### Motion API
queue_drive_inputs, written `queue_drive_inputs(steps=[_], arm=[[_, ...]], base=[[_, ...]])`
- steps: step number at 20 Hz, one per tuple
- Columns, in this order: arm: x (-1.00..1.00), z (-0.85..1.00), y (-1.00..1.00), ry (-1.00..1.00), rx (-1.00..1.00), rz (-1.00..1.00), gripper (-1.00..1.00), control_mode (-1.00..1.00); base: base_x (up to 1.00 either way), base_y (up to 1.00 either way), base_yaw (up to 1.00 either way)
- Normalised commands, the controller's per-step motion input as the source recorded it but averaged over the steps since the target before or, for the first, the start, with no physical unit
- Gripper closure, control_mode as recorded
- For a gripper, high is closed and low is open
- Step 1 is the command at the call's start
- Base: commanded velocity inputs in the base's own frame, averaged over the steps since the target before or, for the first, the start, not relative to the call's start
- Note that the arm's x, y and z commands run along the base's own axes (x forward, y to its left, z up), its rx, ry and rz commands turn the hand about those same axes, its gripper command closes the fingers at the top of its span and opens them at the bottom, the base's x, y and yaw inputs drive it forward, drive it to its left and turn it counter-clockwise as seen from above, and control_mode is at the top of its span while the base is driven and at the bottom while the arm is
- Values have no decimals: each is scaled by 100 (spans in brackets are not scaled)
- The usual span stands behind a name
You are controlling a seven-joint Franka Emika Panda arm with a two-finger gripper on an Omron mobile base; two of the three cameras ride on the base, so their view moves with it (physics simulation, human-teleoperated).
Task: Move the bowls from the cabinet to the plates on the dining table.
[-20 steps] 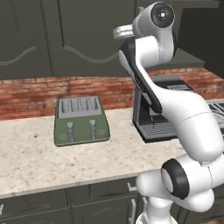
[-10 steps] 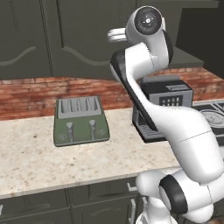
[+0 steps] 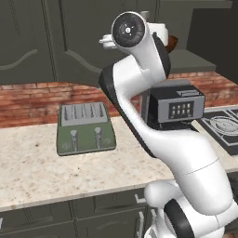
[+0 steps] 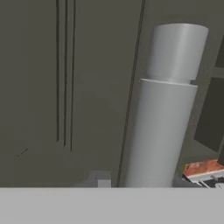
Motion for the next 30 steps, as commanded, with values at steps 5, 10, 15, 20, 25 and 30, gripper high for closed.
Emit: queue_drive_inputs(steps=[5,10,15,20,25,30], arm=[[-51,0,83,0,0,-14,100,-100],[-49,-1,85,0,0,-13,100,-100],[-27,-6,78,0,0,-13,100,-100],[-8,-5,55,-1,0,-12,-100,-100],[-38,11,-11,-5,5,-5,-100,-100],[-94,18,-8,-7,9,-1,-100,-100]], base=[[0,0,0],[0,0,0],[0,0,0],[0,0,0],[0,0,0],[0,0,0]])
